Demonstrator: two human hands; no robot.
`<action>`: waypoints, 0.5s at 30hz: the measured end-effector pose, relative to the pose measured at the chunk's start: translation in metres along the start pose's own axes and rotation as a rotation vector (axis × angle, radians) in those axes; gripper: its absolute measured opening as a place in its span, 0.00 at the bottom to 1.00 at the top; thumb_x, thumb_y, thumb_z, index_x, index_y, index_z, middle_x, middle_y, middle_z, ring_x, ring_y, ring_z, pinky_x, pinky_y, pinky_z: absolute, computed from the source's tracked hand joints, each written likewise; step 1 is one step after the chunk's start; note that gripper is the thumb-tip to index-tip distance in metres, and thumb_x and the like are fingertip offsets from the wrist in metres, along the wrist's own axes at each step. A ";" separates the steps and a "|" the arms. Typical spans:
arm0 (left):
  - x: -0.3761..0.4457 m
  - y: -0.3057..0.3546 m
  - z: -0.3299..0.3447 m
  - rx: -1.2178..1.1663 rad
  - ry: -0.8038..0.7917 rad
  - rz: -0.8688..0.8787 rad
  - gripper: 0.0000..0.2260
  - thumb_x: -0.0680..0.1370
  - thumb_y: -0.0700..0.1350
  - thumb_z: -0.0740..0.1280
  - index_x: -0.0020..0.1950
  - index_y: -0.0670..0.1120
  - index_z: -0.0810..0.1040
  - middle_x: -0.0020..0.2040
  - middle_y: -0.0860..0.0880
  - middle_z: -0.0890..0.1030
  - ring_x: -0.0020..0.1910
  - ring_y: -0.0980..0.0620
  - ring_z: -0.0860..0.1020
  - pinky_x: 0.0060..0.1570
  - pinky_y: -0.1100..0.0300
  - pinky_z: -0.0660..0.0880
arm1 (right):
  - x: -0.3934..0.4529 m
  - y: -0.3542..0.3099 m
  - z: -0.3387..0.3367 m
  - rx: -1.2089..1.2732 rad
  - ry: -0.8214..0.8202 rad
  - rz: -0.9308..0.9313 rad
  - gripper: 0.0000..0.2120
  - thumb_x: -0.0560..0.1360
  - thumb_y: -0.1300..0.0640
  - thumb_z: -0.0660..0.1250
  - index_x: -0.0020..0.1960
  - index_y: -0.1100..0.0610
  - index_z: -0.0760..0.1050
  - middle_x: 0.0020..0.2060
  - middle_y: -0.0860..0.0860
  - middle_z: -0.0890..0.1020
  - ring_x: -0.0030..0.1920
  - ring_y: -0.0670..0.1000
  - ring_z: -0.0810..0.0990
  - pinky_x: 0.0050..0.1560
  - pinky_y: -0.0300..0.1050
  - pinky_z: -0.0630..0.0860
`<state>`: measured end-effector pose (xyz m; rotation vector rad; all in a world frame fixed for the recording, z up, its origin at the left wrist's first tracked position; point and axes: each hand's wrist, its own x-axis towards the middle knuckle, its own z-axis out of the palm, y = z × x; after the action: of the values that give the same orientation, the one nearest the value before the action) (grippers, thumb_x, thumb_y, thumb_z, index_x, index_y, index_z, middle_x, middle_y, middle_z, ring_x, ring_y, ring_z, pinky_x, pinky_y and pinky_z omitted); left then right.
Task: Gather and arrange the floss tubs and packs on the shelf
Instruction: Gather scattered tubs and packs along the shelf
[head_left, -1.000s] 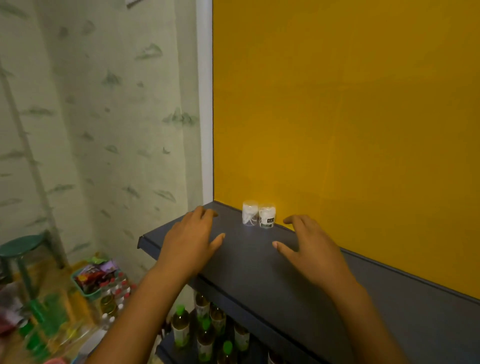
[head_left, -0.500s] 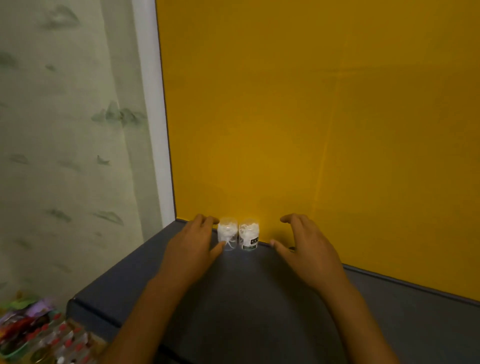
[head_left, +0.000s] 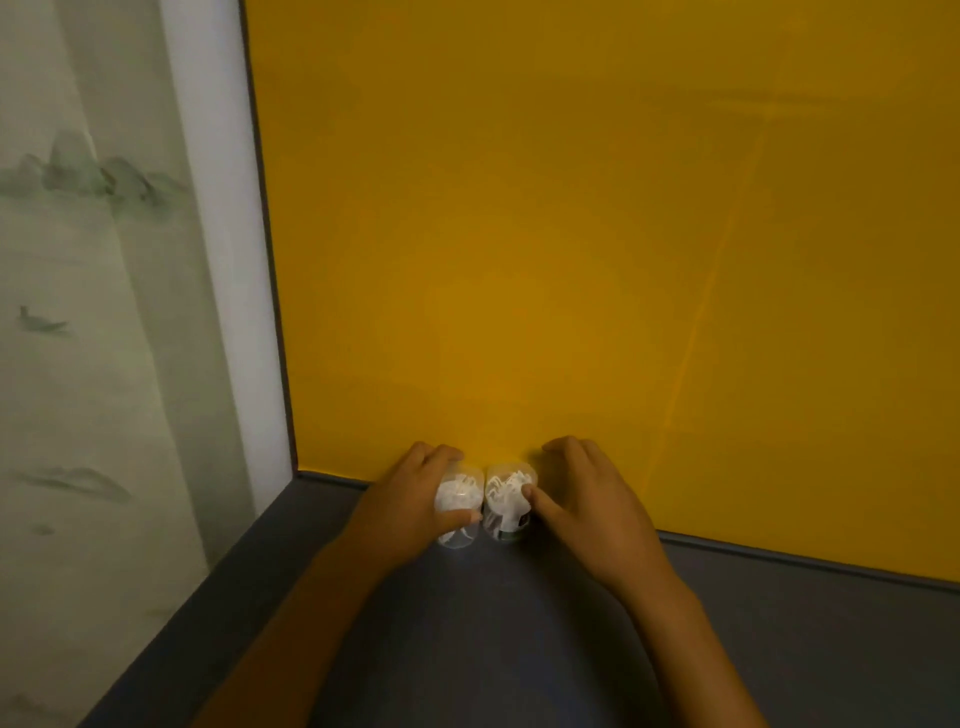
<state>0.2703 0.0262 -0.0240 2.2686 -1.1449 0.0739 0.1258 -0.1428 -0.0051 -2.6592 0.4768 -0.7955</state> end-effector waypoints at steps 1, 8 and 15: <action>0.003 -0.004 0.004 -0.038 0.008 0.009 0.30 0.71 0.58 0.72 0.69 0.54 0.66 0.65 0.53 0.69 0.62 0.51 0.71 0.57 0.55 0.73 | 0.002 -0.001 0.005 0.003 0.000 0.003 0.20 0.75 0.39 0.65 0.63 0.47 0.68 0.59 0.45 0.74 0.56 0.49 0.75 0.49 0.45 0.74; 0.010 -0.022 0.013 -0.253 0.082 0.075 0.27 0.68 0.53 0.76 0.65 0.59 0.71 0.57 0.52 0.70 0.57 0.53 0.72 0.55 0.55 0.74 | 0.010 -0.001 0.021 0.119 0.014 0.007 0.18 0.75 0.41 0.67 0.61 0.45 0.70 0.57 0.42 0.75 0.56 0.44 0.75 0.53 0.42 0.75; 0.012 -0.027 -0.005 -0.736 0.239 -0.061 0.32 0.64 0.48 0.79 0.63 0.53 0.69 0.59 0.52 0.77 0.55 0.52 0.78 0.50 0.53 0.80 | 0.010 -0.006 0.029 0.197 0.045 0.013 0.17 0.74 0.43 0.69 0.61 0.44 0.70 0.56 0.39 0.75 0.56 0.37 0.73 0.53 0.27 0.68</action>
<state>0.2996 0.0328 -0.0293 1.5866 -0.7984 -0.0876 0.1513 -0.1351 -0.0213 -2.4595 0.4042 -0.8535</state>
